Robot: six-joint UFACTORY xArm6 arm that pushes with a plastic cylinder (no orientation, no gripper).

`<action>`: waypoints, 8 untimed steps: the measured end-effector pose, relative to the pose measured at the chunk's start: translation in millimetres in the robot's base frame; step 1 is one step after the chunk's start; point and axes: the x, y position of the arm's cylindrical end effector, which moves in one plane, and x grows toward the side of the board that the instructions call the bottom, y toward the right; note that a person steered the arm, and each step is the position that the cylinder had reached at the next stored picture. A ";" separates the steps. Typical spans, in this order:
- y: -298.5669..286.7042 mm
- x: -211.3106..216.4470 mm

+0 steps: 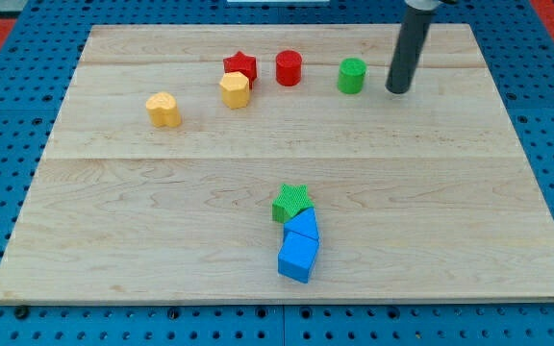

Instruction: Slide green circle closer to the green star

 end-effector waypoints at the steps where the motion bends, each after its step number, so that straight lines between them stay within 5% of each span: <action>1: -37.8 -5.2; 3: -77.2 -54.2; 6: -105.4 125.3; 8: -100.3 134.7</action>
